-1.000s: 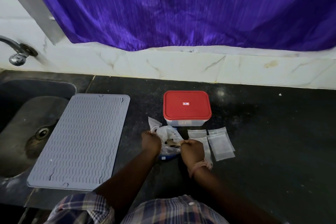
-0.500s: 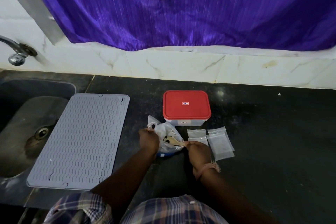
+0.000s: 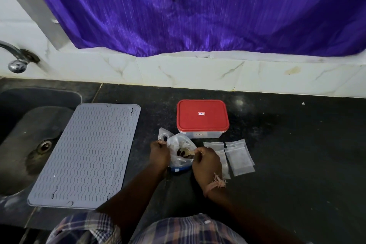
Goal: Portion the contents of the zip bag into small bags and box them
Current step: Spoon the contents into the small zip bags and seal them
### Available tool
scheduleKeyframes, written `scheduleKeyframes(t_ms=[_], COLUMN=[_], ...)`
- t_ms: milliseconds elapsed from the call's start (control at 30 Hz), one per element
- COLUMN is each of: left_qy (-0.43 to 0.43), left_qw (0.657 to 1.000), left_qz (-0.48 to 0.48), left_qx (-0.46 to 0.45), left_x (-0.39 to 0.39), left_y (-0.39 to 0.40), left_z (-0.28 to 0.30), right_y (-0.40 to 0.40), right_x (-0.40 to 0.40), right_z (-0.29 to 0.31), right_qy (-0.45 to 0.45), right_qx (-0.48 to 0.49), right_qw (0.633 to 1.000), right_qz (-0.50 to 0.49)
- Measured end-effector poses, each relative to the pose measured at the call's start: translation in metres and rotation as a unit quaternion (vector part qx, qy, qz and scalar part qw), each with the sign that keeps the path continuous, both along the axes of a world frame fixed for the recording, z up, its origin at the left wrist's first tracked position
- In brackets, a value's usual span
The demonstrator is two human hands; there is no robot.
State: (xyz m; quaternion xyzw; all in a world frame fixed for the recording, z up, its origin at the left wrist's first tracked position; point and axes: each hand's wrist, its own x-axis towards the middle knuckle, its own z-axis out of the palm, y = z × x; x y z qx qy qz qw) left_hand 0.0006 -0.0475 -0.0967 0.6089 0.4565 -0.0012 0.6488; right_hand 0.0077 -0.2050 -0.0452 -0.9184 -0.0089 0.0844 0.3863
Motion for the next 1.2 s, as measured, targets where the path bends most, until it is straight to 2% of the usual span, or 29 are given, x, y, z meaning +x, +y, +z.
scheduleKeyframes(t_ms=[100, 267, 433, 567, 700, 900, 1033, 1200], left_qy=[-0.023, -0.037, -0.030, -0.022, -0.026, 0.001, 0.022, 0.014], left_qw=[0.999, 0.997, 0.997, 0.999, 0.999, 0.999, 0.991, 0.979], left_qz=[0.009, 0.022, 0.036, 0.032, 0.017, 0.030, 0.040, 0.042], left_qx=[-0.034, -0.060, -0.061, -0.038, -0.031, 0.032, 0.129, 0.197], left_x=[-0.001, -0.001, 0.006, 0.005, 0.005, 0.006, 0.002, -0.006], left_y=[0.000, 0.009, 0.022, 0.011, 0.007, 0.019, 0.008, 0.011], left_z=[-0.005, -0.035, -0.069, -0.033, -0.019, -0.035, 0.015, 0.036], right_y=[0.003, -0.001, -0.007, -0.012, -0.014, -0.025, -0.026, -0.017], right_x=[0.001, 0.010, 0.009, 0.010, 0.011, 0.012, 0.013, 0.016], right_z=[-0.004, -0.010, -0.016, -0.017, -0.015, -0.016, -0.013, 0.006], right_qy=[0.019, 0.174, 0.192, 0.203, 0.218, 0.251, 0.243, 0.211], right_qx=[0.013, 0.126, 0.169, 0.209, 0.227, 0.241, 0.250, 0.286], right_qw=[1.000, 0.969, 0.957, 0.940, 0.929, 0.917, 0.920, 0.918], right_qz=[0.000, -0.120, -0.134, -0.178, -0.195, -0.194, -0.178, -0.174])
